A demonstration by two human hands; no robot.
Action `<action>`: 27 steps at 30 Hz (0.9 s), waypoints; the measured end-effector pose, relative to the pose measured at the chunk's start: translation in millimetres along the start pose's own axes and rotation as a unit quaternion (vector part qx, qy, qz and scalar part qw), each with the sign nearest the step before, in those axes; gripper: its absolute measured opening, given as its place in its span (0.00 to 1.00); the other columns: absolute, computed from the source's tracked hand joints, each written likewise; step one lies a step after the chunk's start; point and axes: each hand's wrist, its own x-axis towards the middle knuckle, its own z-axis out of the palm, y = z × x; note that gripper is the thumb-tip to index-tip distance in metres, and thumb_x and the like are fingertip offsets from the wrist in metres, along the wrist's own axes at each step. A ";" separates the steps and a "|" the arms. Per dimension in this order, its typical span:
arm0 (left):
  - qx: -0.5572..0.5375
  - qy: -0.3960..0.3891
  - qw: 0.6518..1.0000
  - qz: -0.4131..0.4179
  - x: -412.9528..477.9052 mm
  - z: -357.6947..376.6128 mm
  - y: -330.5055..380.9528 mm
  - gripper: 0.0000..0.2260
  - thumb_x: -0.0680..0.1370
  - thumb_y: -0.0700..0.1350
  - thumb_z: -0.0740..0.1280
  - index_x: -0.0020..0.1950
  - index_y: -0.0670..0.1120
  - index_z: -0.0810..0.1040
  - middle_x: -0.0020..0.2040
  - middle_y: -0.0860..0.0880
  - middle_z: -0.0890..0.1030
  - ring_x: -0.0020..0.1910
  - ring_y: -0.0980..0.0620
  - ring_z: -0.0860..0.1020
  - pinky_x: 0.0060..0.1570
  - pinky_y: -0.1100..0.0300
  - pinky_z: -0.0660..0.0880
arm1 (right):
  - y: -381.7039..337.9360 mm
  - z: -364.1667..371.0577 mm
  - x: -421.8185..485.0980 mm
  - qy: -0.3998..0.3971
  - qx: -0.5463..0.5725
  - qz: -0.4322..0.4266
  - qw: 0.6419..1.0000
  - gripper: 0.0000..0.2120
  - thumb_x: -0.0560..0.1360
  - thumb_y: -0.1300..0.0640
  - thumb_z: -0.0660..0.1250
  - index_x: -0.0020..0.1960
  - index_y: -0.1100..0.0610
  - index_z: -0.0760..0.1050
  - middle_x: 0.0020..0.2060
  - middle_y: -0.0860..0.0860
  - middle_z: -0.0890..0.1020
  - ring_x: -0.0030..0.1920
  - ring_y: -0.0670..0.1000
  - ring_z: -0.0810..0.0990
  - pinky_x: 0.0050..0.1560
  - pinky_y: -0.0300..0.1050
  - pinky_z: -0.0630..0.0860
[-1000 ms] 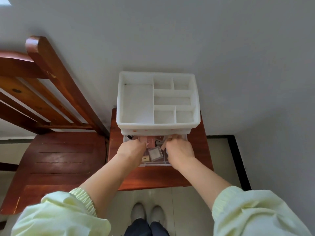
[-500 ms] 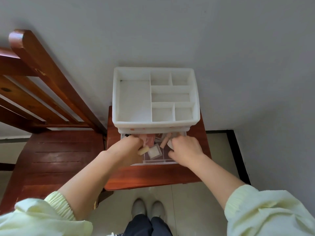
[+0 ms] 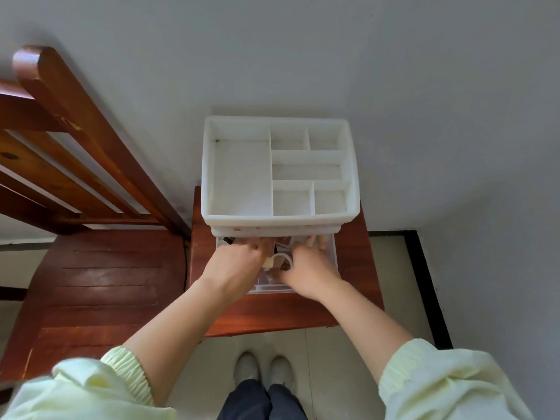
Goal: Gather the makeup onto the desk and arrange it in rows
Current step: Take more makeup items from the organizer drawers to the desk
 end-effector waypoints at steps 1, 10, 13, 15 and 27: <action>0.029 -0.012 1.000 -0.001 2.3 2.3 0.8 0.26 0.75 0.37 0.63 0.73 0.43 0.64 0.54 0.45 0.79 0.49 0.45 0.79 0.34 0.56 0.72 | -3.4 1.0 0.4 0.008 -0.028 0.008 1.000 0.24 0.71 0.38 0.69 0.57 0.54 0.72 0.51 0.51 0.79 0.51 0.55 0.79 0.50 0.49 0.78; 0.081 0.054 0.994 0.044 13.7 14.8 -14.4 0.18 0.52 0.33 0.75 0.41 0.44 0.84 0.24 0.50 0.76 0.20 0.48 0.75 0.18 0.66 0.64 | -19.7 14.4 14.9 0.034 -0.110 0.044 0.992 0.14 0.75 0.53 0.69 0.59 0.55 0.73 0.55 0.54 0.79 0.56 0.55 0.79 0.43 0.45 0.73; 0.099 0.060 0.991 0.065 9.8 7.9 -21.2 0.16 0.48 0.34 0.76 0.32 0.48 0.83 0.21 0.52 0.73 0.17 0.51 0.71 0.19 0.67 0.56 | -19.6 13.0 15.3 0.044 -0.117 0.040 0.991 0.14 0.76 0.55 0.68 0.61 0.56 0.73 0.59 0.57 0.77 0.58 0.56 0.78 0.42 0.44 0.72; 0.091 0.071 0.990 0.077 7.4 4.0 -25.9 0.16 0.48 0.34 0.76 0.32 0.47 0.82 0.22 0.52 0.74 0.18 0.50 0.71 0.18 0.66 0.57 | -20.3 14.9 17.1 0.044 -0.134 0.037 0.989 0.12 0.75 0.56 0.68 0.58 0.54 0.75 0.55 0.55 0.79 0.57 0.55 0.79 0.42 0.44 0.73; -0.060 0.200 0.978 0.029 -19.9 7.5 -35.7 0.17 0.61 0.48 0.81 0.48 0.49 0.84 0.29 0.54 0.79 0.26 0.50 0.78 0.19 0.63 0.67 | -24.2 12.0 13.8 0.070 -0.114 0.010 0.991 0.16 0.76 0.49 0.66 0.59 0.57 0.74 0.57 0.54 0.77 0.59 0.58 0.77 0.45 0.47 0.74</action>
